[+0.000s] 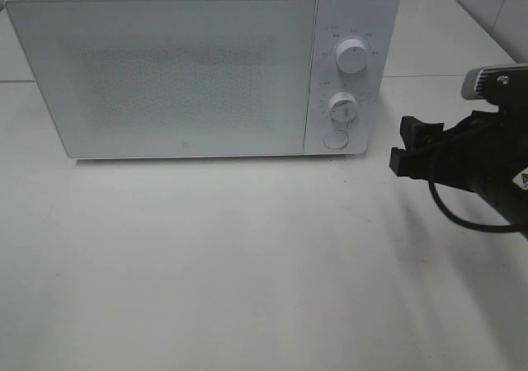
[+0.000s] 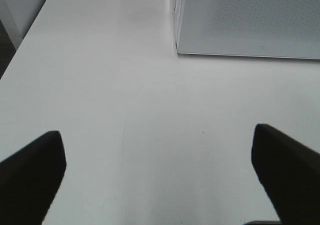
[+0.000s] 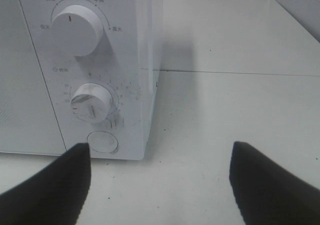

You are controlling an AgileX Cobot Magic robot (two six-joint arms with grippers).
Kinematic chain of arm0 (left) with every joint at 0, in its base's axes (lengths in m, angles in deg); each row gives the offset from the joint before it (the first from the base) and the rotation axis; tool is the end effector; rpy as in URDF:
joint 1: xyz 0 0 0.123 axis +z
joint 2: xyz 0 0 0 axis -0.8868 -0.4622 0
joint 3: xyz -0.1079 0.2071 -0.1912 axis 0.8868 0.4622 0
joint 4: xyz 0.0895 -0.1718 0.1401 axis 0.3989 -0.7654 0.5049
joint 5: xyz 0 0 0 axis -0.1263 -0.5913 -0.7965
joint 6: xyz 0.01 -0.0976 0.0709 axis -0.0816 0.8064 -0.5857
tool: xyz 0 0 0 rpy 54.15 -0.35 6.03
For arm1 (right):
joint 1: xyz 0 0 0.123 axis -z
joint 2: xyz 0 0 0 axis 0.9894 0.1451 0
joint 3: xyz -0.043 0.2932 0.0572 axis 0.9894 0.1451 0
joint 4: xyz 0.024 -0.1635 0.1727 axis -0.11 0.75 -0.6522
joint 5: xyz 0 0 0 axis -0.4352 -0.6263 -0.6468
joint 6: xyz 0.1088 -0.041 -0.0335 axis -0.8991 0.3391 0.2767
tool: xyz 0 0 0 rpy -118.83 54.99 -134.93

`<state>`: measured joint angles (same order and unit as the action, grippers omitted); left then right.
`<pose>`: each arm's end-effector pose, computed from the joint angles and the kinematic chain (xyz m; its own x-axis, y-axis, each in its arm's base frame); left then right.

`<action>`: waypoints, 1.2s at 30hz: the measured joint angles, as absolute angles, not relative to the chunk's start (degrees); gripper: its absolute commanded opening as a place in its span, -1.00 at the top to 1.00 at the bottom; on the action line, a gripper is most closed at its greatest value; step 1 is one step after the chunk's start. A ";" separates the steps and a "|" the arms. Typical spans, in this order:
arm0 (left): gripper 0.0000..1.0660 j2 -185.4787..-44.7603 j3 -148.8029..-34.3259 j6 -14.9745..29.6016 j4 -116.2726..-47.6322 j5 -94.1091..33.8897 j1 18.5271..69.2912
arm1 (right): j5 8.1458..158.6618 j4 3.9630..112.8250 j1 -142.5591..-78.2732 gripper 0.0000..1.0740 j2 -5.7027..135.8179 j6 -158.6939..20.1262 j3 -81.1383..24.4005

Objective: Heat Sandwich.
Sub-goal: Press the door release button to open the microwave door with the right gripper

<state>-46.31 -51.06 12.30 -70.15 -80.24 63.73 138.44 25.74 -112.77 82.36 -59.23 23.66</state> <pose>-0.0095 -0.0054 0.2621 -0.4408 -0.0542 -0.8960 -0.0029 0.9983 -0.0589 0.2368 0.0777 0.1963 -0.1757 -0.0325 -0.9839 -0.0587 0.9980 -0.0225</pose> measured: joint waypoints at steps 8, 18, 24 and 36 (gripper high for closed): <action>-0.79 -46.31 -51.06 12.30 -70.15 -80.24 63.73 | 144.22 16.63 -121.19 -0.40 89.87 -59.00 22.11; -0.79 -46.31 -51.06 12.30 -70.15 -80.24 63.73 | 144.40 15.08 -126.52 -0.40 96.28 -59.00 17.87; -0.79 -46.31 -51.06 12.30 -70.15 -80.24 63.73 | 144.28 14.73 -126.92 -0.40 97.03 -59.00 17.35; -0.79 -46.31 -51.06 12.30 -70.15 -80.24 63.73 | 144.22 13.59 -126.92 -0.40 97.03 -67.48 17.35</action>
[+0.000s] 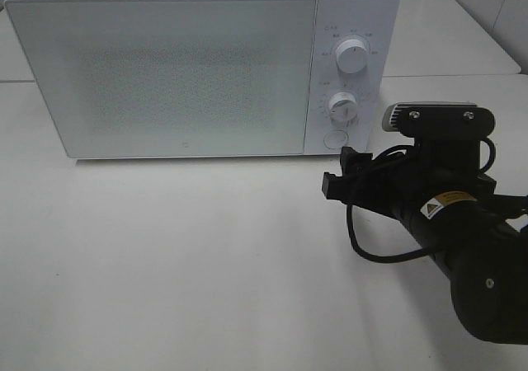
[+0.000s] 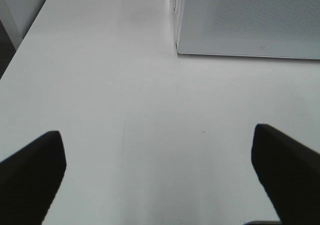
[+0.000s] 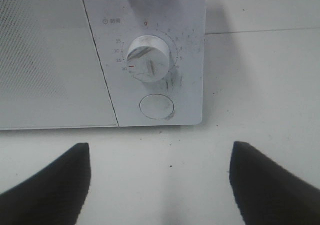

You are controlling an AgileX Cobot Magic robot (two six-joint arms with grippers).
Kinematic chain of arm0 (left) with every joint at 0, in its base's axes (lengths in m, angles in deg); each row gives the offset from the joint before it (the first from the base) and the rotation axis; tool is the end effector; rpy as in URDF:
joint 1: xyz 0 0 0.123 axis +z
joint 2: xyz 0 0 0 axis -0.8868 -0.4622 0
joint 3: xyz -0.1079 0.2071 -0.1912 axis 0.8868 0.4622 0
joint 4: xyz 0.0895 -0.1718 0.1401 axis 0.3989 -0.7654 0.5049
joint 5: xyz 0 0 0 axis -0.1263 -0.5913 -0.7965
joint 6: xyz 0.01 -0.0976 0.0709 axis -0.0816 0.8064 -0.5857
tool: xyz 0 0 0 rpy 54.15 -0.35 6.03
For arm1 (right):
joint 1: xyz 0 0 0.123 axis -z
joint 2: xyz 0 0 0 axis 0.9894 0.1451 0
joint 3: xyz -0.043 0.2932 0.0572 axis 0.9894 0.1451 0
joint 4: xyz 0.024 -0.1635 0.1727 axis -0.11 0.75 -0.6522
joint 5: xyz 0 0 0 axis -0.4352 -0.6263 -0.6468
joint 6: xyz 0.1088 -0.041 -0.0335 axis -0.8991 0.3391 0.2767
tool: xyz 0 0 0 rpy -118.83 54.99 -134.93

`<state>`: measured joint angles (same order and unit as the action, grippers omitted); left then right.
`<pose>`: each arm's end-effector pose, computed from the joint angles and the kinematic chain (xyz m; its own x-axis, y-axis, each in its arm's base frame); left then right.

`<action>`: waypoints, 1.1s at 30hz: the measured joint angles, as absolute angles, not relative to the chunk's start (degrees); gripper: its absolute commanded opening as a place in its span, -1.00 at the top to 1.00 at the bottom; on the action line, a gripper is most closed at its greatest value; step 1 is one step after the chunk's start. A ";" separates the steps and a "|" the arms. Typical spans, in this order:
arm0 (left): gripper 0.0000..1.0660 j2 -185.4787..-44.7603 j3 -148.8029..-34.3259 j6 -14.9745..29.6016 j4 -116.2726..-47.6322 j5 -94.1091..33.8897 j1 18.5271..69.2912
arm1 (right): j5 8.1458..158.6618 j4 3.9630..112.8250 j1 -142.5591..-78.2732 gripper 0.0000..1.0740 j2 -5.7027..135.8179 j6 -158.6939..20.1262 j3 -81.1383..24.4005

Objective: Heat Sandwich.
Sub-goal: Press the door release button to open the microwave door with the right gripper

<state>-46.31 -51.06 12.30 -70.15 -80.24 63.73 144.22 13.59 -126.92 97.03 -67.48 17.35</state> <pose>-0.0095 -0.0054 0.2621 -0.4408 -0.0542 -0.8960 -0.0029 0.9983 -0.0589 0.2453 0.1383 0.1593 -0.2445 0.0768 -0.9666 -0.0524 0.9944 0.0922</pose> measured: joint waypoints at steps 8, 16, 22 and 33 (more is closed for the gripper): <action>-0.79 -46.31 -51.06 12.30 -70.15 -80.24 63.73 | 144.22 13.59 -126.92 -0.40 97.03 -92.35 17.35; -0.79 -46.31 -51.06 12.30 -70.15 -80.24 63.73 | 144.22 13.59 -126.92 -0.37 97.03 -121.51 17.35; -0.79 -46.31 -51.06 12.30 -70.15 -80.24 63.73 | 144.22 13.53 -126.92 -0.05 97.03 -142.19 17.35; -0.79 -46.31 -51.06 12.30 -70.15 -80.24 63.73 | 142.68 13.30 -126.92 1.00 97.03 -151.07 17.35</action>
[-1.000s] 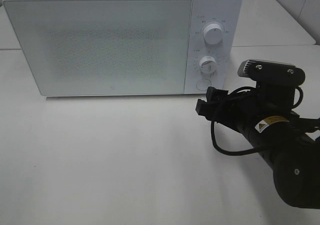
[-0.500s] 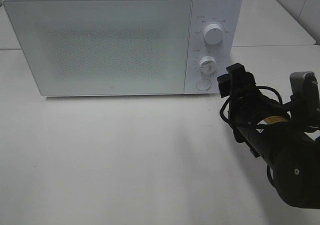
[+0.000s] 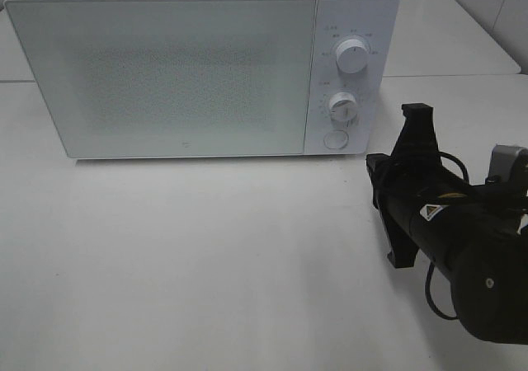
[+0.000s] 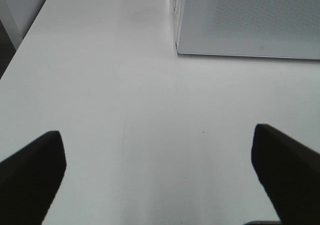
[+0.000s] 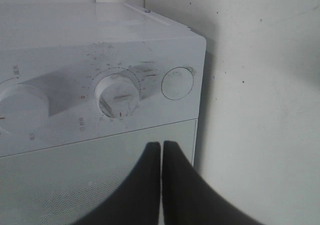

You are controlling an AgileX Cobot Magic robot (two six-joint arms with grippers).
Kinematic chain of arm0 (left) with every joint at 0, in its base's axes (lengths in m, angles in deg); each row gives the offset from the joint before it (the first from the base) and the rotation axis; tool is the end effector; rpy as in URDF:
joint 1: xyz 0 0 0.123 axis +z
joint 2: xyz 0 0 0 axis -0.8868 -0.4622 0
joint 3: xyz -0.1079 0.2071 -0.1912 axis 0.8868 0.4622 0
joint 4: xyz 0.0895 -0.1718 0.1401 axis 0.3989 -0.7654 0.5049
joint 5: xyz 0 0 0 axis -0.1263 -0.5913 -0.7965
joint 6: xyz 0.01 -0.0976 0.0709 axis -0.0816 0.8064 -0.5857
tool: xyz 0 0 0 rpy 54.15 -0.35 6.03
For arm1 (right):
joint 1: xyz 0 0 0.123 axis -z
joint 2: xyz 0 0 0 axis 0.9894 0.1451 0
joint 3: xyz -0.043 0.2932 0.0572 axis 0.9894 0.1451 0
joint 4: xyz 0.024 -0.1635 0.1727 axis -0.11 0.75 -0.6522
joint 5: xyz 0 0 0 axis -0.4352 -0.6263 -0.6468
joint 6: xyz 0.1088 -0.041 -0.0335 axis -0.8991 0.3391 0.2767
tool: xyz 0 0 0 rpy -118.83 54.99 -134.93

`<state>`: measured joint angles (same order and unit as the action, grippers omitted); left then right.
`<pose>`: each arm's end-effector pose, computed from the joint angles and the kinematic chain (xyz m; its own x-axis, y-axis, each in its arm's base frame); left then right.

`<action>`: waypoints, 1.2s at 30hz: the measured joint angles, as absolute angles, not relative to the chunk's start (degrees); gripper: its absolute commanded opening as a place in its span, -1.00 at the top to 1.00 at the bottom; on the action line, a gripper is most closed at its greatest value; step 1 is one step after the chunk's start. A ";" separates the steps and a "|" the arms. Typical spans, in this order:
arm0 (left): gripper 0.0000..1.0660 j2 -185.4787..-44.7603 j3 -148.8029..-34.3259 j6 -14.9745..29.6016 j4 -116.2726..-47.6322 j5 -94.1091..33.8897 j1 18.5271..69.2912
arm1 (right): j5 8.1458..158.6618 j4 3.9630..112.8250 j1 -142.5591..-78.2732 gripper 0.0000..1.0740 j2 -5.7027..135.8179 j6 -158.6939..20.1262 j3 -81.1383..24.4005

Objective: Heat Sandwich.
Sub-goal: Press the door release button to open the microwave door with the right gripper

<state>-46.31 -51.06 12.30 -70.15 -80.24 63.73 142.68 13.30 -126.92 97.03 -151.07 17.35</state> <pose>-0.0095 -0.0054 0.2621 -0.4408 -0.0542 -0.8960 -0.0029 0.9983 -0.0589 0.2445 0.1383 0.1561 -0.0802 0.9967 -0.0137 0.2636 0.0345 0.9640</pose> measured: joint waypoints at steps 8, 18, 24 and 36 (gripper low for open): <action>-0.79 -46.31 -51.06 12.30 -70.15 -80.24 63.73 | 142.39 13.30 -126.92 1.00 97.03 -151.07 17.35; -0.79 -46.31 -51.06 12.30 -70.15 -80.24 63.73 | 137.75 13.76 -126.23 1.00 97.20 -151.02 15.92; -0.79 -46.31 -51.06 12.30 -70.15 -80.24 63.73 | 136.14 16.85 -123.94 1.00 100.01 -151.02 13.34; -0.79 -46.31 -51.06 12.30 -70.15 -80.24 63.73 | 134.37 23.96 -117.69 1.00 106.83 -151.13 5.44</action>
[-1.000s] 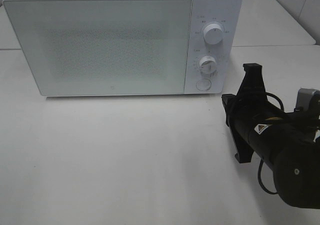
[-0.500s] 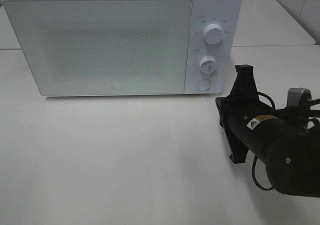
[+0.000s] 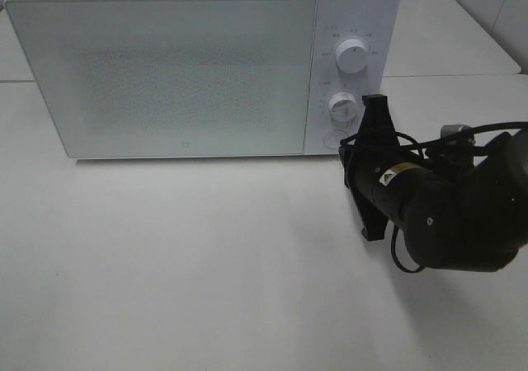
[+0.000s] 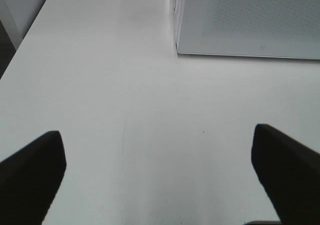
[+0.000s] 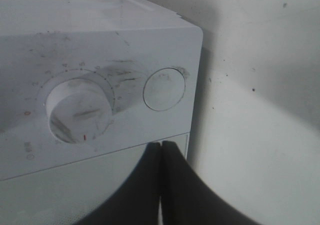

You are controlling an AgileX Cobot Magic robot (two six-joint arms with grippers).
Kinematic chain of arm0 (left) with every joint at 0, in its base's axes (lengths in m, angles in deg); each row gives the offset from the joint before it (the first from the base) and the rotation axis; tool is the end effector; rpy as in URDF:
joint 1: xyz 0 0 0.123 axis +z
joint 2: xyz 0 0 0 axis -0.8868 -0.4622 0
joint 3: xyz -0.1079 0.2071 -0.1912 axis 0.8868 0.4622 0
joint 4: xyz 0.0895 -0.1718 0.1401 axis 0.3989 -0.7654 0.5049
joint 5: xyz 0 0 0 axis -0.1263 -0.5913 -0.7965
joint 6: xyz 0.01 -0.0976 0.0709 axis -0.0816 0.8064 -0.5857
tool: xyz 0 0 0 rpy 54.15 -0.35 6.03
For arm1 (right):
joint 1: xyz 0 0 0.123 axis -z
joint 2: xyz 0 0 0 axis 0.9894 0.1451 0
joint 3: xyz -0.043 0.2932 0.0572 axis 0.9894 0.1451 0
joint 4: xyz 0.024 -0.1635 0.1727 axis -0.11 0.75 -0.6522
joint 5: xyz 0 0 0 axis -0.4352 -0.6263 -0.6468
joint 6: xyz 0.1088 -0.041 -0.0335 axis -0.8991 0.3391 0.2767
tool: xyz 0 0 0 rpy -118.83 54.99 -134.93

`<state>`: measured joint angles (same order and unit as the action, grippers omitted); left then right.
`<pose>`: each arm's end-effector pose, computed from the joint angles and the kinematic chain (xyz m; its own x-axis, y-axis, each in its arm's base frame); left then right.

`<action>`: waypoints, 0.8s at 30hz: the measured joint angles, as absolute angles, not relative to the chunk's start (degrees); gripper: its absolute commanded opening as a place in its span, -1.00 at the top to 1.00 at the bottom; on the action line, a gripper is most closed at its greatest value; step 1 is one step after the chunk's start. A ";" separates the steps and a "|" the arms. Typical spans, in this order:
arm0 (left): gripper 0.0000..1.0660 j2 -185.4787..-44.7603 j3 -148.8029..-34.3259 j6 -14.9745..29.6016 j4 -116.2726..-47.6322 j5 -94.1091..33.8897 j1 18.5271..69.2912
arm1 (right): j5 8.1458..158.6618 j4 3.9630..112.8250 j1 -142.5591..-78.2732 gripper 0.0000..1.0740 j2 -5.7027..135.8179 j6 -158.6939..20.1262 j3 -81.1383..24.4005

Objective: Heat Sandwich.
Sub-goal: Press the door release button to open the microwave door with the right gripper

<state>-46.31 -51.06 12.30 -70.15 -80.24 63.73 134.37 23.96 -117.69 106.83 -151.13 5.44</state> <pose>-0.0095 -0.0054 0.2621 -0.4408 -0.0542 -0.8960 -0.0029 0.9983 -0.0589 0.3052 0.1530 0.1303 -0.1253 0.9917 -0.0277 0.3361 0.0687 0.9393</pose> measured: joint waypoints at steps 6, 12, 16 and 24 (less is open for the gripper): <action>-0.79 -46.31 -51.06 12.30 -70.15 -80.24 63.73 | 133.05 26.42 -114.83 1.00 109.35 -151.76 2.00; -0.79 -46.31 -51.06 12.30 -70.15 -80.24 63.73 | 132.53 28.26 -113.28 1.00 111.75 -152.62 -0.64; -0.79 -46.31 -51.06 12.30 -70.15 -80.24 63.73 | 131.33 28.77 -113.17 1.00 113.99 -152.62 -3.33; -0.79 -46.31 -51.06 12.30 -70.15 -80.24 63.73 | 129.73 28.83 -112.19 1.00 115.94 -152.62 -5.28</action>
<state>-46.31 -51.06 12.30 -70.15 -80.24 63.73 129.73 28.83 -112.19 115.94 -152.62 -5.28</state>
